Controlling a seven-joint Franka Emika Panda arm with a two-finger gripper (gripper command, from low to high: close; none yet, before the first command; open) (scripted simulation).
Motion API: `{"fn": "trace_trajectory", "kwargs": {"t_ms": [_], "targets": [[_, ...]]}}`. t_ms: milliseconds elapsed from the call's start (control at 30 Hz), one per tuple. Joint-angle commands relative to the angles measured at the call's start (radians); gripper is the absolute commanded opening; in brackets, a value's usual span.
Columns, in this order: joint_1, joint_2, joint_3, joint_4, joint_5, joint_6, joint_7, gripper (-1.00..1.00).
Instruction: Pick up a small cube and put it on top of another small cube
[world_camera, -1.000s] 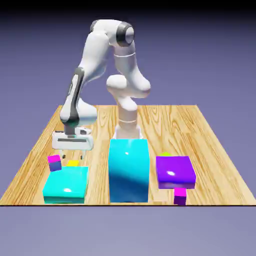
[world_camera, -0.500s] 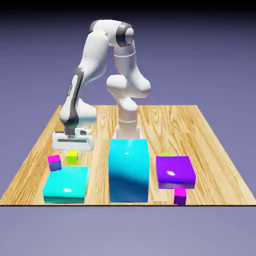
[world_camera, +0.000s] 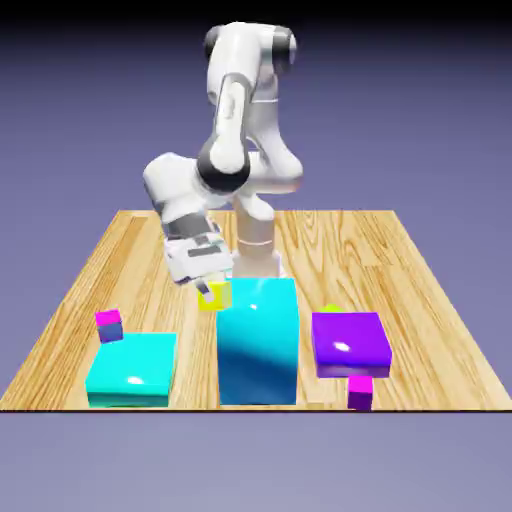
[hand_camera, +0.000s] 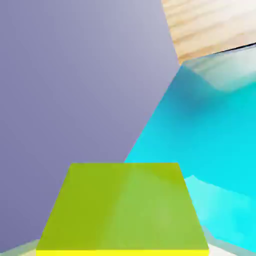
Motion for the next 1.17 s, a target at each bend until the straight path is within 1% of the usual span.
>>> {"fn": "trace_trajectory", "kwargs": {"t_ms": [0, 33, 400, 533, 767, 800, 833, 867, 1100, 1133], "targets": [[0.029, -0.036, 0.036, -0.01, -0.043, -0.039, -0.013, -1.0], [0.04, -0.051, 0.073, -0.026, -0.071, -0.057, -0.023, -1.0], [-0.039, 0.017, 0.471, -0.281, -0.23, -0.033, -0.058, -1.0], [-0.002, -0.021, 0.567, -0.312, -0.327, -0.094, -0.106, -1.0], [0.044, 0.233, 0.582, -0.33, -0.304, 0.18, -0.123, -1.0], [0.046, 0.246, 0.582, -0.33, -0.303, 0.194, -0.124, -1.0], [0.046, 0.246, 0.582, -0.33, -0.303, 0.194, -0.124, 1.0], [0.046, 0.246, 0.582, -0.33, -0.303, 0.194, -0.124, 1.0], [0.0, -0.008, 0.568, -0.313, -0.326, -0.08, -0.107, 1.0], [-0.002, -0.021, 0.567, -0.312, -0.327, -0.094, -0.106, 1.0]]}}
